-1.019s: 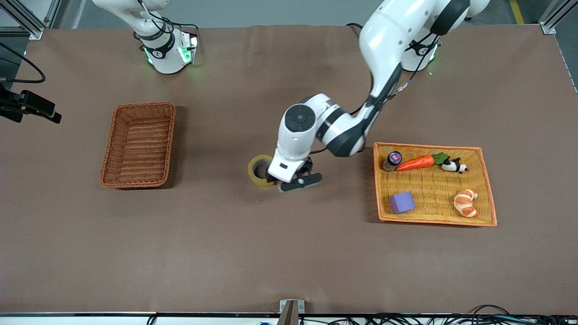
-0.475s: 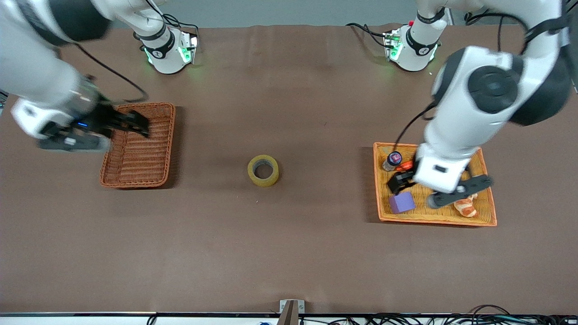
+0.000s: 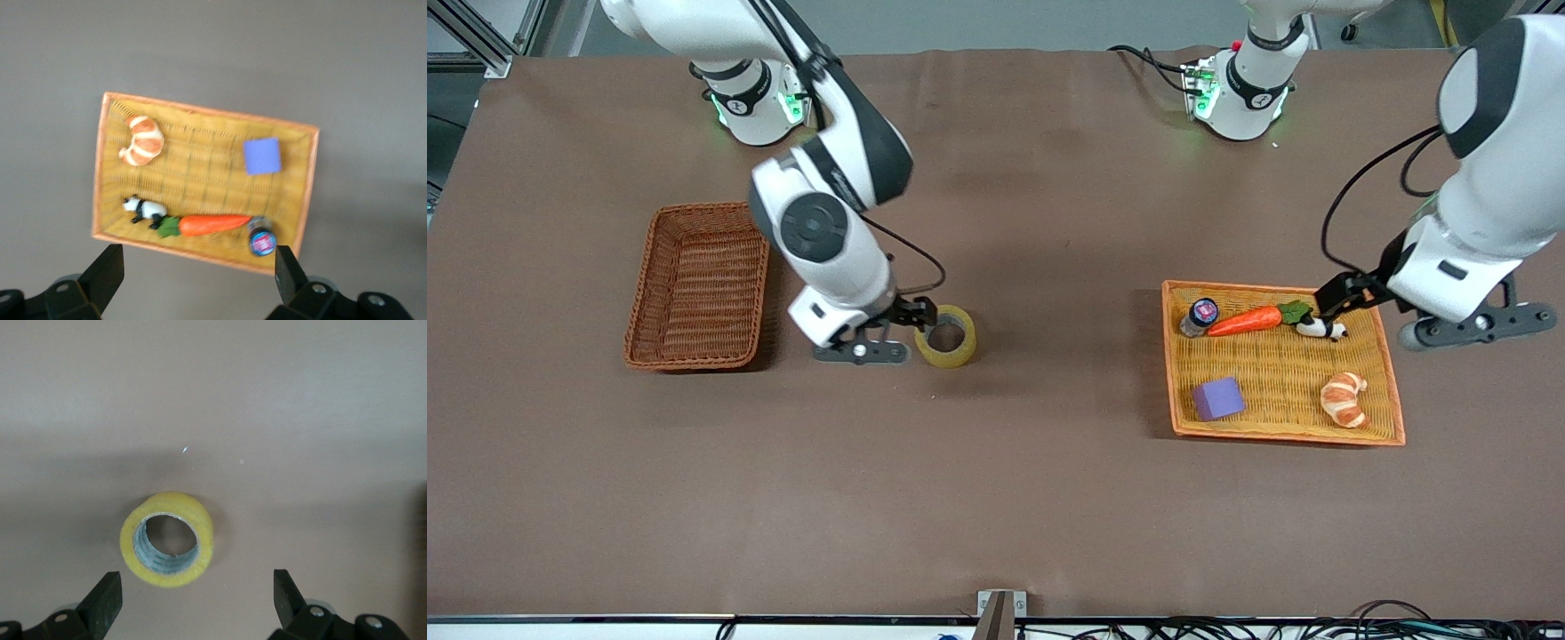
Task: Move tape to another basket
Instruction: 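Lower the right gripper onto the tape while the left gripper withdraws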
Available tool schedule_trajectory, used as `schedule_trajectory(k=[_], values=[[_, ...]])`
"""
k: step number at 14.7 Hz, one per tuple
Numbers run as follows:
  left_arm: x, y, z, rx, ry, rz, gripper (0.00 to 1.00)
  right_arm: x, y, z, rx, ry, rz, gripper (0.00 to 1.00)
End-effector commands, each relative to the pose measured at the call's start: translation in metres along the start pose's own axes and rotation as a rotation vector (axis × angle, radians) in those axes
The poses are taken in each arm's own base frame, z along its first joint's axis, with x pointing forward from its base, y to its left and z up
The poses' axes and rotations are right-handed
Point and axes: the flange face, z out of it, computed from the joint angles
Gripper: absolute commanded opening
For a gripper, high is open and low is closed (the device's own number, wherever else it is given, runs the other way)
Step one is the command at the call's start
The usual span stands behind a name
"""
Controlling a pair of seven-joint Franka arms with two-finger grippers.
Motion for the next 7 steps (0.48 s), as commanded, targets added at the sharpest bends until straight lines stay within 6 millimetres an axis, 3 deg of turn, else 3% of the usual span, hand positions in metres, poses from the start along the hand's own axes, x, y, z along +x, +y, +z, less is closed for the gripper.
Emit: schedule_trajectory(k=[1, 7], values=[[-0.027, -0.021, -0.009, -0.053, 0.009, 0.039, 1.0, -0.005, -0.013, 0.04, -0.035, 0.022, -0.032, 1.0], [-0.041, -0.025, -0.029, -0.046, 0.006, 0.094, 1.0, -0.033, -0.013, 0.119, -0.05, 0.049, -0.088, 1.0]])
